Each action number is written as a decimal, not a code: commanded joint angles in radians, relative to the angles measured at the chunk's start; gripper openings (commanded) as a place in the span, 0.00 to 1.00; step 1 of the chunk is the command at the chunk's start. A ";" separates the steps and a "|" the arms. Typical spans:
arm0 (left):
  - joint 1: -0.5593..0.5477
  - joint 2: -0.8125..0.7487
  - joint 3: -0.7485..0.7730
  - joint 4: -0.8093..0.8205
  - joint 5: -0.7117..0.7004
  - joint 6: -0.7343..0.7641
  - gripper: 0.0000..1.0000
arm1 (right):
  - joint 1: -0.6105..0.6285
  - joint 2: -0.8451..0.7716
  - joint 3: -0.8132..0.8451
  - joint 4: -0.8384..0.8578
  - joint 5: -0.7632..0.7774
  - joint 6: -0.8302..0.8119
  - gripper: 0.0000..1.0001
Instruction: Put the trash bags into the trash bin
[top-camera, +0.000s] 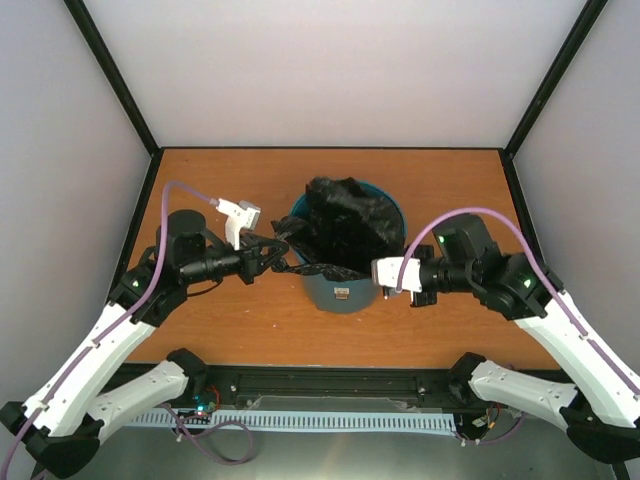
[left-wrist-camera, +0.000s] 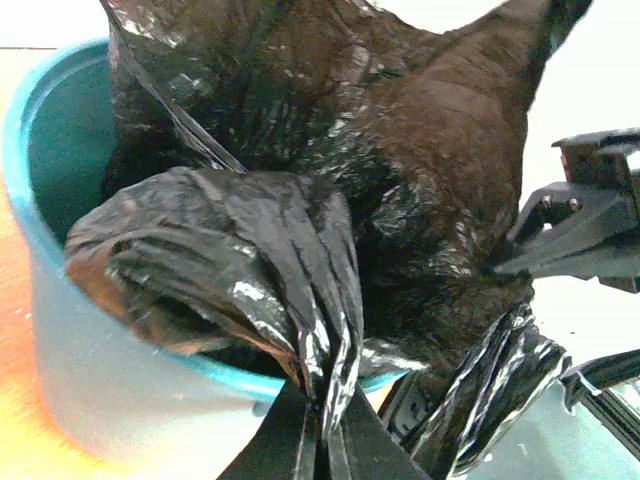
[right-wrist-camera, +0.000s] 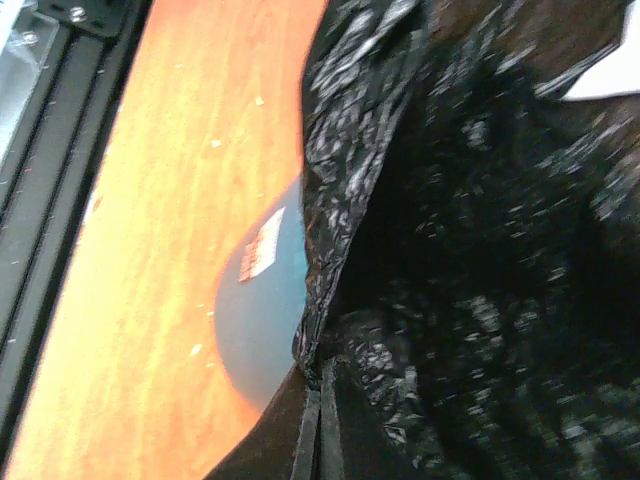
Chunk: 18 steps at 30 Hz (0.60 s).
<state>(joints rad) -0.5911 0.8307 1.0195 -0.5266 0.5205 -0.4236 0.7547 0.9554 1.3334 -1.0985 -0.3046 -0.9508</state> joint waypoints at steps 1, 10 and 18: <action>-0.003 -0.032 -0.028 -0.038 -0.052 0.013 0.01 | 0.008 -0.098 -0.143 0.117 -0.060 0.079 0.03; -0.003 0.010 -0.095 -0.050 -0.151 0.021 0.01 | 0.008 -0.214 -0.320 0.241 -0.043 0.128 0.03; -0.003 0.003 -0.138 -0.078 -0.278 0.003 0.01 | 0.008 -0.264 -0.456 0.377 -0.044 0.161 0.03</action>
<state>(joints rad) -0.5911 0.8478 0.8936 -0.5842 0.3157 -0.4202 0.7555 0.7136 0.9241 -0.8131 -0.3454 -0.8234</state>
